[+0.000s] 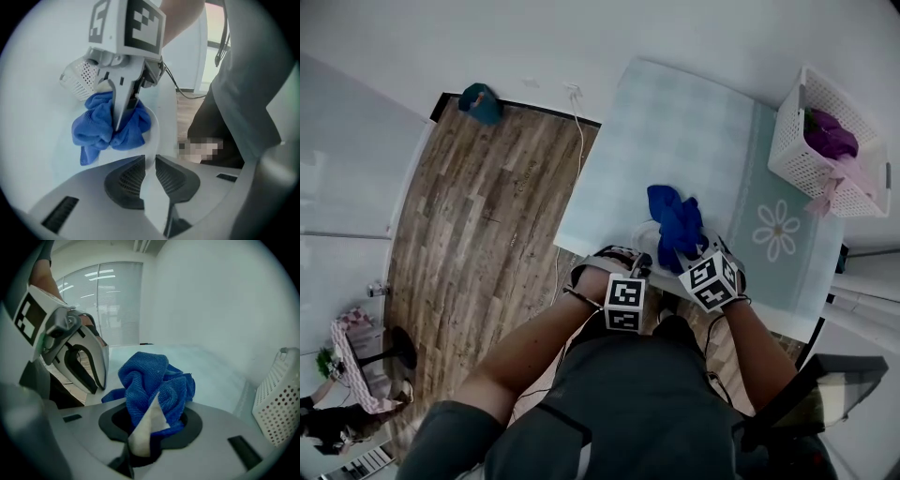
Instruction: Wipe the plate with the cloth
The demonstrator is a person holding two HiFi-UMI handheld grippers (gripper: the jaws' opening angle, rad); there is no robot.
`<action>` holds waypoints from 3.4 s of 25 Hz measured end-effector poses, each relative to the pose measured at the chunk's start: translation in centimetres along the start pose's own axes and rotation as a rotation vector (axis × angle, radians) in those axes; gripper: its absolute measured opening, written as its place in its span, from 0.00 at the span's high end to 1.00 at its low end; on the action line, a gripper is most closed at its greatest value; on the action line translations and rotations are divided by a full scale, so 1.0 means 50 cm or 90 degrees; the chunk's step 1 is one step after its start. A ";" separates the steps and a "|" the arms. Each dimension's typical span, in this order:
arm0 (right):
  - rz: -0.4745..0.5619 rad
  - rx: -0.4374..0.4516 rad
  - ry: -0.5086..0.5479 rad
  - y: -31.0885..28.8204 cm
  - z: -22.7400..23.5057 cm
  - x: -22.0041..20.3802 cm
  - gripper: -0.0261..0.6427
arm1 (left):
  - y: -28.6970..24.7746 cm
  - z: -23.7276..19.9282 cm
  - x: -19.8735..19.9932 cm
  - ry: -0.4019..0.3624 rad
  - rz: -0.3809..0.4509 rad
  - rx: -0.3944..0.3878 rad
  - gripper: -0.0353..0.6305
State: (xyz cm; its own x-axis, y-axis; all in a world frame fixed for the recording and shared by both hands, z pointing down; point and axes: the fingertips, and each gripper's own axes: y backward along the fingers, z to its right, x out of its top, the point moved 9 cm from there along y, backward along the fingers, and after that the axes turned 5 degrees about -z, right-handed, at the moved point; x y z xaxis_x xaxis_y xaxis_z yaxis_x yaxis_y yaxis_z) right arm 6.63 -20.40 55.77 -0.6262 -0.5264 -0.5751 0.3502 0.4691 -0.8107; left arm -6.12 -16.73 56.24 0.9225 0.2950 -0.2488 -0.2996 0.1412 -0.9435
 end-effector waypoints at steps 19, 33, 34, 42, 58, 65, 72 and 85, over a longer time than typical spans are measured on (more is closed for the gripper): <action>0.015 0.234 0.008 -0.090 -0.021 0.123 0.76 | -0.008 0.004 0.011 -0.039 -0.033 0.007 0.85; -0.055 0.226 0.004 0.038 0.036 -0.036 0.76 | -0.003 0.000 -0.006 0.043 -0.017 0.002 0.85; -0.058 0.216 -0.004 0.048 0.038 -0.038 0.76 | -0.002 0.000 -0.005 0.047 -0.015 0.001 0.85; 0.017 0.233 -0.048 0.036 -0.060 0.030 0.76 | -0.001 -0.002 0.003 0.048 -0.008 0.001 0.85; -0.046 0.162 -0.109 0.082 0.005 -0.089 0.76 | -0.005 -0.008 -0.012 0.088 -0.002 -0.020 0.84; -0.064 0.146 -0.099 0.082 0.007 -0.092 0.76 | 0.003 -0.031 -0.034 0.066 -0.010 -0.030 0.83; 0.014 0.174 -0.094 0.077 -0.038 0.054 0.76 | 0.026 -0.028 -0.091 0.124 0.006 -0.009 0.83; -0.051 0.147 -0.036 -0.014 -0.124 0.082 0.76 | 0.070 -0.010 -0.197 0.281 0.050 0.020 0.83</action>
State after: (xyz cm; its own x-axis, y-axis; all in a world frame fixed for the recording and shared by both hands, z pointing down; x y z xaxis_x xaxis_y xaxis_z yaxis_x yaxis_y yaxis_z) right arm -0.50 -18.51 54.67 -0.6203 -0.5974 -0.5082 0.4552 0.2534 -0.8536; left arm -16.11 -19.63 55.29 0.9101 -0.1246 -0.3953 -0.3737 0.1657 -0.9126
